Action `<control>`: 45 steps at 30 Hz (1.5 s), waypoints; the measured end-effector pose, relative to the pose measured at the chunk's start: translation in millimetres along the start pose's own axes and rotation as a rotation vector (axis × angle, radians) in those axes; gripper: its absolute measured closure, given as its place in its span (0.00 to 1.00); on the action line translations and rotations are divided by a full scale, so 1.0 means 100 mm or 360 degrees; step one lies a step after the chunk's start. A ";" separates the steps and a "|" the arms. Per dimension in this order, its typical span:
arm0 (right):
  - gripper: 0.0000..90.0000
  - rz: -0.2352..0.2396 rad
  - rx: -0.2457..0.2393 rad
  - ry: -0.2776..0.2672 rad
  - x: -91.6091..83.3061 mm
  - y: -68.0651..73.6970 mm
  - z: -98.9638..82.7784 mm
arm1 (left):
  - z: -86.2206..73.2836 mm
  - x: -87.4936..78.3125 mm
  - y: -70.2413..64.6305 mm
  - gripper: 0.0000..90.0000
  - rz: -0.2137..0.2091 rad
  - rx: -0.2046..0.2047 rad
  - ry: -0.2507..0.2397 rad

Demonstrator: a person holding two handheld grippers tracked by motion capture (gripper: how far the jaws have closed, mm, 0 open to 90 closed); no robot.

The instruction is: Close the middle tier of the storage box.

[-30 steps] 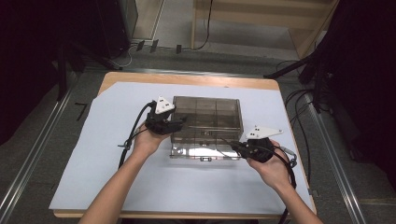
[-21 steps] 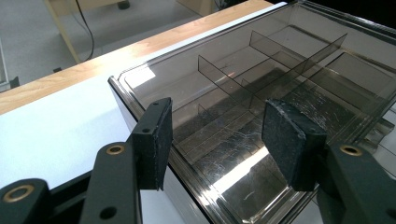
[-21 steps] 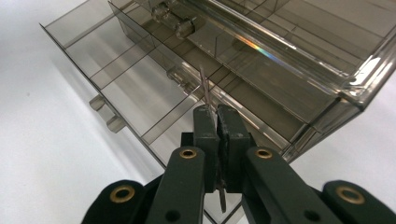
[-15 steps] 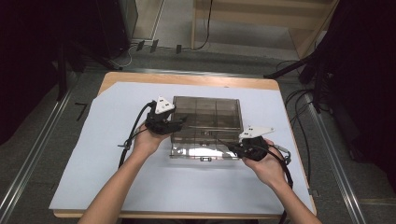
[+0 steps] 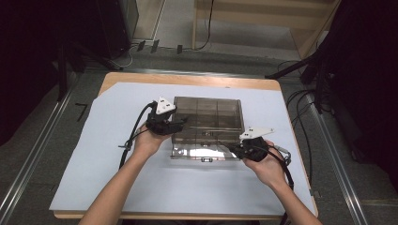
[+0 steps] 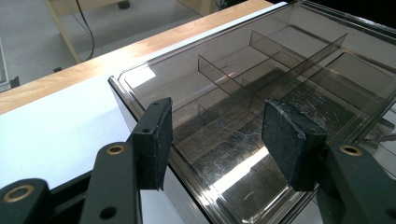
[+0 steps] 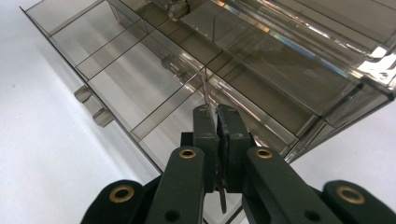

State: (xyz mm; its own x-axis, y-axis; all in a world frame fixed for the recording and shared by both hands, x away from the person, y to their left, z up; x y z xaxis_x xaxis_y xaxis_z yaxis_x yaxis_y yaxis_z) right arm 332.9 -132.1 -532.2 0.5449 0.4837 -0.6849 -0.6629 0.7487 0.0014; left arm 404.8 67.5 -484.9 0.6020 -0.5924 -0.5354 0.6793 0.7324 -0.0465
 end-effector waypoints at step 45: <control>0.85 -0.0136 0.0276 -0.0244 -0.51 -0.35 -0.33 | 0.00 -0.01 -0.01 0.50 -0.0002 -0.0008 0.0001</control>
State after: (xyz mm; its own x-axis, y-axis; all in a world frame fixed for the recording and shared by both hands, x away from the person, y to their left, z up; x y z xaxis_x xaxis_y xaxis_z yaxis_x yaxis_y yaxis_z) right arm 311.3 -197.9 -521.3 0.6758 0.4685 -0.5691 -0.5203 0.8501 0.0820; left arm 403.6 67.4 -484.7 0.6008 -0.5933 -0.5358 0.6782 0.7331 -0.0512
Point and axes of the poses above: each handheld gripper's, and its own axes: x roughly forward along the jaws, z roughly out of its top, y roughly to its left, the point moved 10 cm from there along x, roughly forward along the jaws, and after that the axes turned 7 degrees about -z, right-handed, at the moved point
